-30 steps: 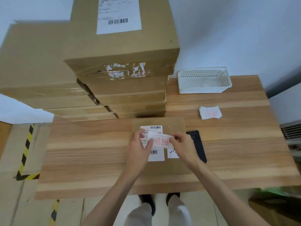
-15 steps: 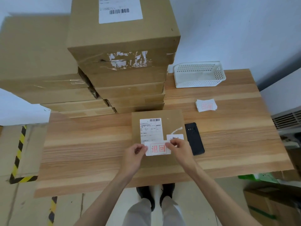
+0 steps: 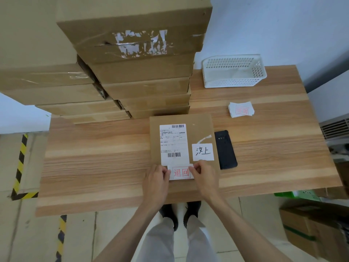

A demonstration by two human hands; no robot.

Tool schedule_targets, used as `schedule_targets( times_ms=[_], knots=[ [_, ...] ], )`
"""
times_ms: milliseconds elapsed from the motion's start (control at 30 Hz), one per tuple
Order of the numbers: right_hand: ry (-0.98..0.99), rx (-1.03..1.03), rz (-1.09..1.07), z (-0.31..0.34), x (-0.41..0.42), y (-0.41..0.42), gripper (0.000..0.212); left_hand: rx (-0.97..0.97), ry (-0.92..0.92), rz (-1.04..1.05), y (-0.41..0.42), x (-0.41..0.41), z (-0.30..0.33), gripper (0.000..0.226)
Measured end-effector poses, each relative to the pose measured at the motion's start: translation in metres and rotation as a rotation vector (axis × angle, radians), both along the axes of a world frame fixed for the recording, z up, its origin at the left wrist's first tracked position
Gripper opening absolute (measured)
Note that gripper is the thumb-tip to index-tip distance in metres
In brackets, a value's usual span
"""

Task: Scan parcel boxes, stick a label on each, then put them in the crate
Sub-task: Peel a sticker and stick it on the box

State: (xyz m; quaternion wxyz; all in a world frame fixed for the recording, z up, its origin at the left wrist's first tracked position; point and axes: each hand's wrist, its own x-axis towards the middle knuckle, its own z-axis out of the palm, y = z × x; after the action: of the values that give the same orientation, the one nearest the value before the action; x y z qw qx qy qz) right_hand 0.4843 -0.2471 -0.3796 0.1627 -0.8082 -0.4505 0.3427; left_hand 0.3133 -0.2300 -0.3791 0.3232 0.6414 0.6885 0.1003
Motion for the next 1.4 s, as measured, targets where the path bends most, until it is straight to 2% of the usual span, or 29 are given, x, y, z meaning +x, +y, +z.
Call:
schedule_targets(
  times_ms=[133,200,233,267,300,400,500,600,700,800,1000,1200,1400],
  knots=[
    [-0.114,0.138,0.038,-0.007,0.0,-0.003,0.026,0.156,0.06,-0.073,-0.005,-0.003,-0.003,0.019],
    [-0.296,0.317,0.169,-0.008,-0.001,-0.006,0.021,0.363,0.153,-0.265,-0.007,-0.011,-0.009,0.017],
    [-0.391,0.425,0.28,-0.01,-0.002,-0.007,0.01,0.459,0.193,-0.399,-0.007,-0.014,-0.012,0.028],
    [-0.448,0.514,0.4,-0.011,-0.004,-0.009,0.01,0.513,0.198,-0.535,-0.007,-0.015,-0.015,0.042],
    [-0.462,0.56,0.519,-0.014,-0.007,-0.012,0.021,0.541,0.197,-0.648,-0.006,-0.017,-0.017,0.051],
    [-0.469,0.524,0.732,-0.02,-0.008,-0.026,0.039,0.528,0.256,-0.831,-0.006,-0.023,-0.024,0.065],
    [-0.49,0.437,0.772,-0.023,0.003,-0.043,0.054,0.472,0.32,-0.9,-0.007,-0.035,-0.022,0.072],
    [-0.503,0.397,0.766,-0.018,0.011,-0.055,0.062,0.494,0.342,-0.908,-0.012,-0.048,-0.021,0.06],
    [-0.526,0.365,0.751,-0.016,0.013,-0.057,0.067,0.476,0.378,-0.883,-0.018,-0.049,-0.02,0.061],
    [-0.553,0.322,0.671,-0.017,0.008,-0.061,0.059,0.457,0.374,-0.826,-0.025,-0.04,-0.018,0.059],
    [-0.562,0.337,0.77,-0.021,-0.001,-0.073,0.053,0.453,0.358,-0.887,-0.035,-0.041,-0.022,0.075],
    [-0.64,0.272,0.83,-0.024,0.021,-0.08,0.06,0.44,0.375,-0.882,-0.037,-0.054,-0.027,0.087],
    [-0.622,0.252,0.824,-0.024,0.02,-0.079,0.061,0.399,0.381,-0.848,-0.037,-0.049,-0.02,0.089]
  ],
)
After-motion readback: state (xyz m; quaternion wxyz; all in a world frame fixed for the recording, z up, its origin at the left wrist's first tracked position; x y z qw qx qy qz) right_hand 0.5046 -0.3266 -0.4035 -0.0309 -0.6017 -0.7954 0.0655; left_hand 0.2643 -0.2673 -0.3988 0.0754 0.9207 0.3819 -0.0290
